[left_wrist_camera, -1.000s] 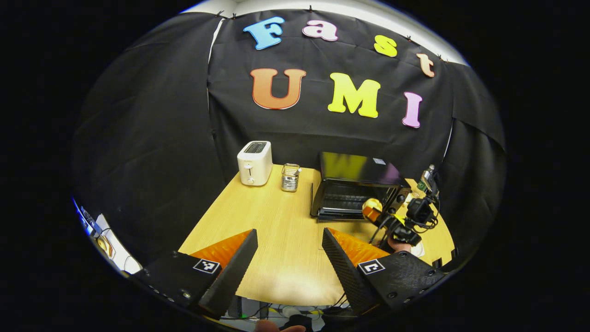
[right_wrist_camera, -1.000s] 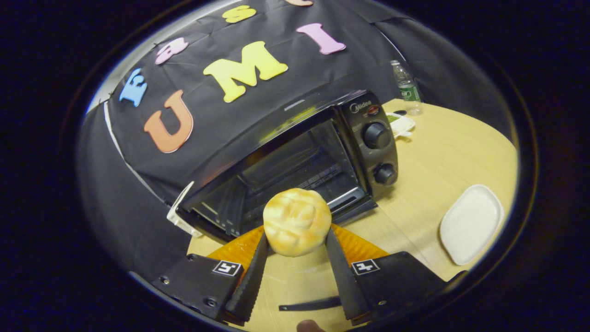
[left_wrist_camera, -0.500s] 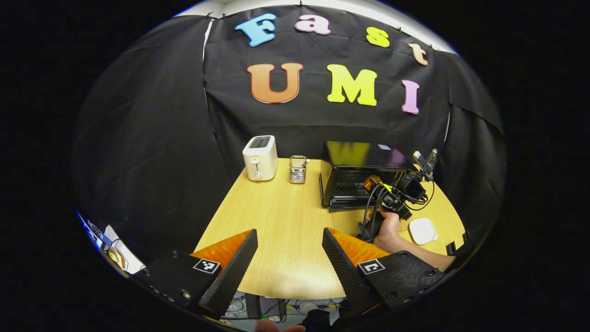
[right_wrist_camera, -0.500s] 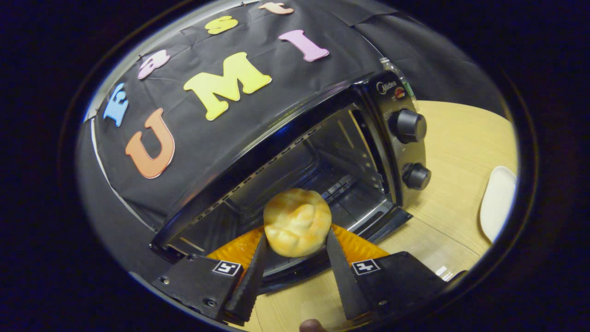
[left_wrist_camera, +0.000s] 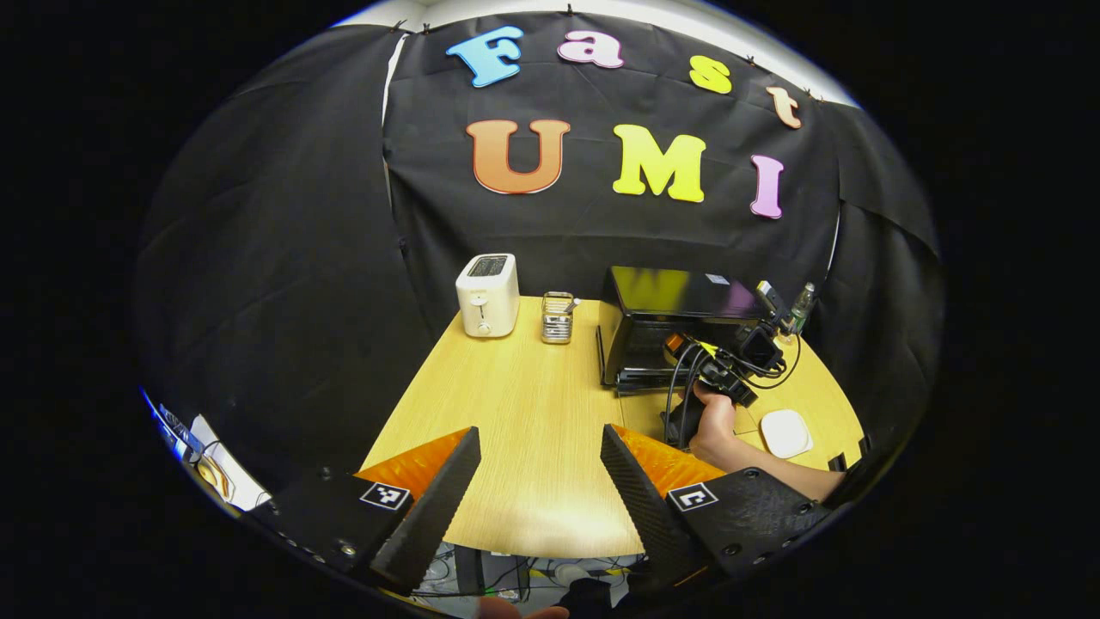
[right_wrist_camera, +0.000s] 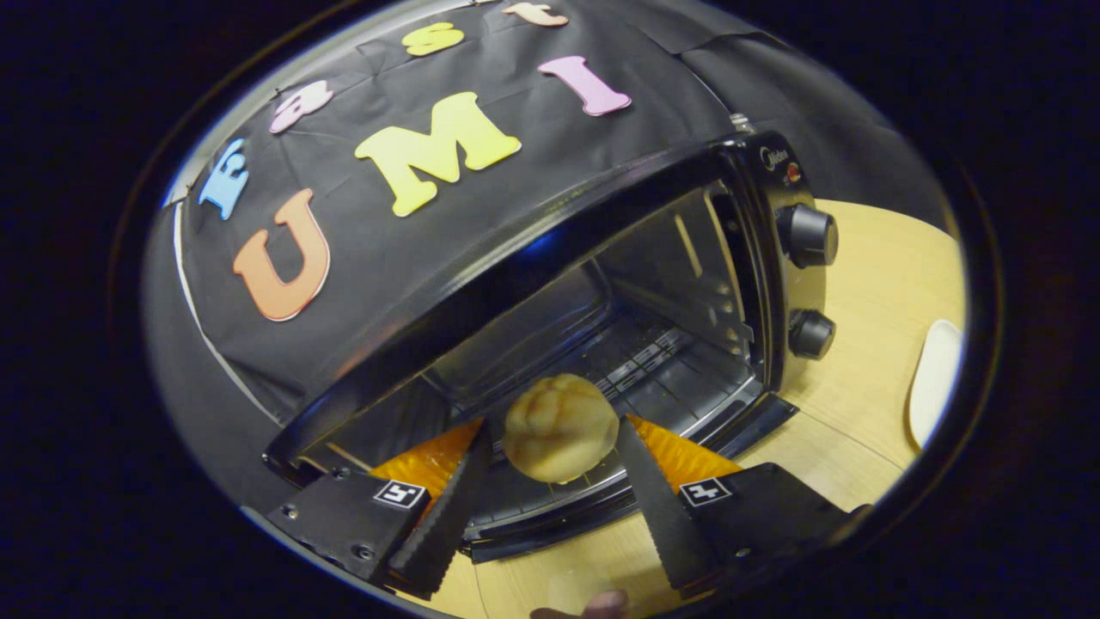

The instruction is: Open the electric oven with the left hand, put the food in, and close the electric oven.

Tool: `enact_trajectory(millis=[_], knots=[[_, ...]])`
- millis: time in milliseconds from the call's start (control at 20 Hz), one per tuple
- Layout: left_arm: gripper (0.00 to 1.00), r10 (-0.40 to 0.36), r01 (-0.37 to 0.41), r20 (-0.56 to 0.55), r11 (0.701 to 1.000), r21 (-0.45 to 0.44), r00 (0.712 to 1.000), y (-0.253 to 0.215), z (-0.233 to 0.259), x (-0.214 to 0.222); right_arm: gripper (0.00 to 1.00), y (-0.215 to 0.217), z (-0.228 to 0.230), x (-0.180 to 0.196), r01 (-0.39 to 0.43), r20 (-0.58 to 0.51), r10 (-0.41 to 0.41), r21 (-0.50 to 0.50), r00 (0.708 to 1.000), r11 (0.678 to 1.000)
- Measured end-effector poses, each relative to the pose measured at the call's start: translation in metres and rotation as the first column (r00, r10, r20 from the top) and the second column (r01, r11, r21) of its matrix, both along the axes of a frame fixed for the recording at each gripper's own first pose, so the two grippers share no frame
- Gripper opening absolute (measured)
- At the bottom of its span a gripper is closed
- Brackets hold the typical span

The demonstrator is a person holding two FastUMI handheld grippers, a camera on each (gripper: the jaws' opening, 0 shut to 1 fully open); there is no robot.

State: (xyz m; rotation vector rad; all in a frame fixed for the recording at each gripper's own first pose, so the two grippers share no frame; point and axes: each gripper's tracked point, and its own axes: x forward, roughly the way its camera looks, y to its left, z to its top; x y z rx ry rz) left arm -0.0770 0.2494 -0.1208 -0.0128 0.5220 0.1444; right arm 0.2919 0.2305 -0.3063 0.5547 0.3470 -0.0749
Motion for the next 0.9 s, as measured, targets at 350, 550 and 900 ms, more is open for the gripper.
enact_trajectory(millis=[350, 550, 900], knots=[[0.94, -0.031, 0.033, 0.032, 0.998, -0.06, 0.999, -0.033, 0.002, 0.008, 0.94, -0.017, 0.009, -0.06, -0.059, -0.045, 0.059, -0.006, 0.997, 0.998], [0.93, -0.05, 0.052, 0.026, 0.994, -0.097, 0.998, -0.055, -0.007, 0.011, 0.93, -0.029, 0.019, -0.105, -0.142, -0.071, 0.137, -0.069, 0.988, 0.988], [0.93, -0.081, 0.084, 0.03, 0.987, -0.138, 0.996, -0.091, -0.02, 0.019, 0.93, -0.084, 0.044, -0.186, -0.247, -0.105, 0.228, -0.242, 0.968, 0.938]])
